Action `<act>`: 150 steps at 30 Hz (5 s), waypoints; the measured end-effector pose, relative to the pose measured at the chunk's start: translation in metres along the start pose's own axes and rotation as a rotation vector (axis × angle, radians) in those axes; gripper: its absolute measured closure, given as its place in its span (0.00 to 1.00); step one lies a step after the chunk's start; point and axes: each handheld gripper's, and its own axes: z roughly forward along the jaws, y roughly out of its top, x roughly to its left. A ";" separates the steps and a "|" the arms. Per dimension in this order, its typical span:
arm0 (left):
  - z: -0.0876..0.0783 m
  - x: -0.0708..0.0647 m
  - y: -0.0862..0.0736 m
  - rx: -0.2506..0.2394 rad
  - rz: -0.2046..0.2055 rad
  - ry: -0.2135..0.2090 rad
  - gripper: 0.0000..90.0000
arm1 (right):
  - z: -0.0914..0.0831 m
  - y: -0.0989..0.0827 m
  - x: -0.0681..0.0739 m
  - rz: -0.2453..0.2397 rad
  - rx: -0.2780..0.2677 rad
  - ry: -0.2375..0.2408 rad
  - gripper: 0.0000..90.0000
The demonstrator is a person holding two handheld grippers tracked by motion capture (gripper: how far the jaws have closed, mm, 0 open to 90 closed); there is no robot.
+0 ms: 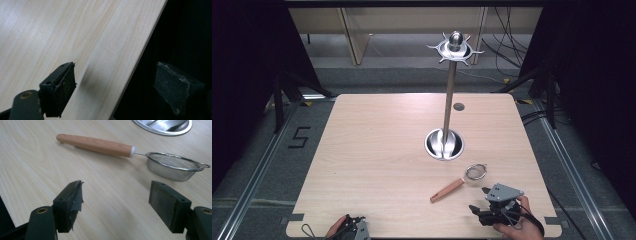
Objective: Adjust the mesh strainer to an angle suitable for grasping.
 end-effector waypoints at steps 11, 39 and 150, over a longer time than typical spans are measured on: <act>0.000 0.000 0.000 -0.001 -0.001 0.003 0.18 | 0.001 0.000 -0.002 0.004 -0.010 0.001 0.31; 0.000 0.001 0.000 0.017 -0.014 0.013 0.19 | 0.017 0.040 0.007 -0.139 0.001 0.067 0.30; 0.001 0.001 0.001 0.009 -0.003 -0.008 0.18 | 0.077 0.094 -0.003 -0.398 0.380 0.234 0.79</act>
